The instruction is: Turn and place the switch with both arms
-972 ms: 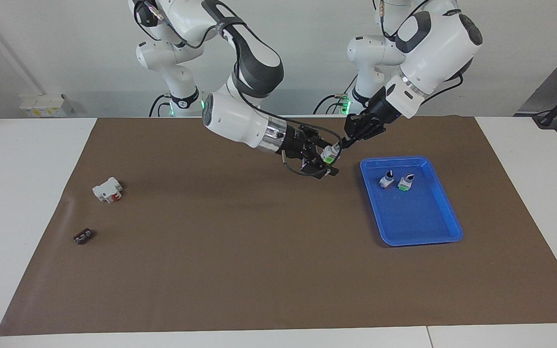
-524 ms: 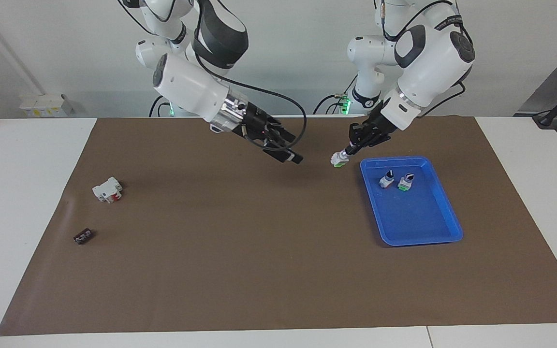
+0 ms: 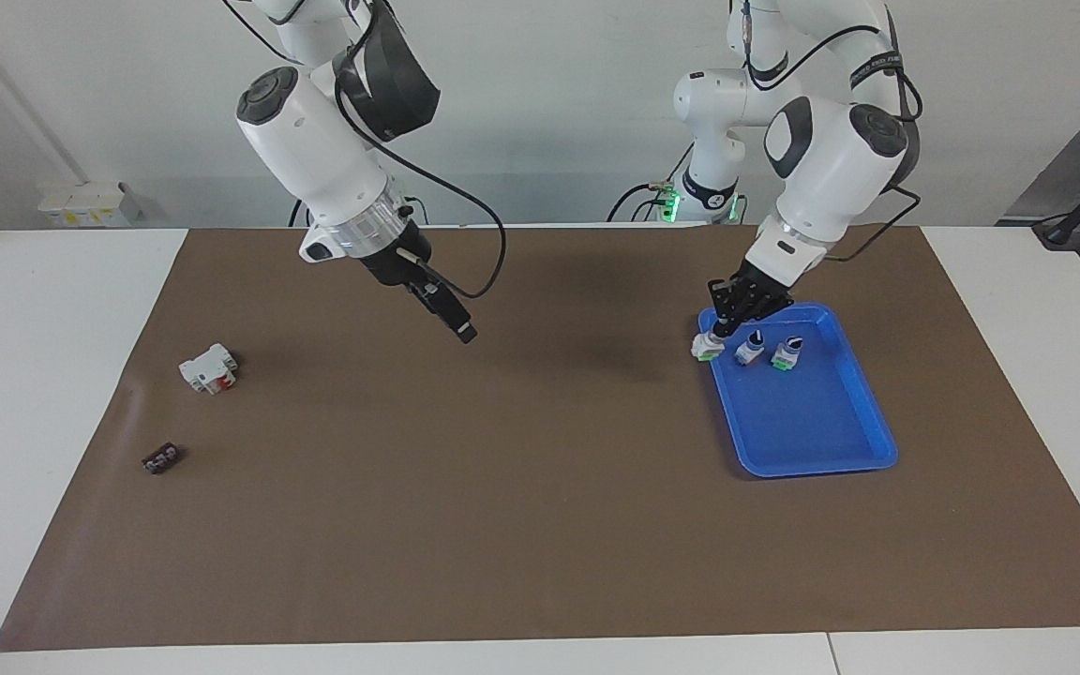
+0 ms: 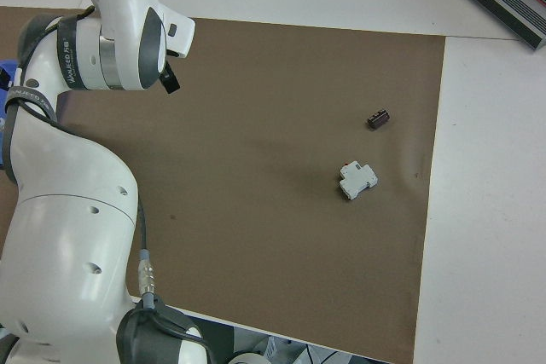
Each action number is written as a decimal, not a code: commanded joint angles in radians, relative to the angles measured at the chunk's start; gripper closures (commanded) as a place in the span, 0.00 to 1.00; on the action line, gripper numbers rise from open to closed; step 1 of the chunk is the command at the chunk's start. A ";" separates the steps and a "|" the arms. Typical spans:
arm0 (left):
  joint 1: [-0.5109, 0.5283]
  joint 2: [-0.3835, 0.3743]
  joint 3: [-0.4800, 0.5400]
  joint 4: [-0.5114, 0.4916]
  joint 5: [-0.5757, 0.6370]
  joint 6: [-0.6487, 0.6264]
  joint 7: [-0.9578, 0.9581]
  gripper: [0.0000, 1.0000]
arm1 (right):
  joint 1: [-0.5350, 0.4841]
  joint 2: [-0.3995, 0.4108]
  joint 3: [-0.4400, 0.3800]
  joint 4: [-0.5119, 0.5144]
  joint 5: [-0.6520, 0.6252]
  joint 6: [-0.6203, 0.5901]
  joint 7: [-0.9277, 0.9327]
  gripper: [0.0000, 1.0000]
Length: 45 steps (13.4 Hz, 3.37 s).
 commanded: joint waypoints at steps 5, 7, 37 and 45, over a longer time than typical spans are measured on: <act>0.103 0.008 -0.005 -0.099 0.086 0.107 0.166 1.00 | -0.118 -0.093 0.010 0.005 -0.202 -0.108 -0.378 0.01; 0.106 0.003 -0.005 -0.127 0.123 0.132 0.174 1.00 | -0.158 -0.122 0.004 0.031 -0.203 -0.193 -0.502 0.01; -0.050 -0.001 0.193 0.642 0.130 -0.764 0.093 0.00 | -0.092 -0.216 -0.200 0.088 -0.260 -0.518 -0.861 0.00; 0.015 -0.040 0.142 0.570 0.131 -0.755 0.080 0.00 | -0.092 -0.222 -0.202 0.089 -0.240 -0.527 -0.855 0.00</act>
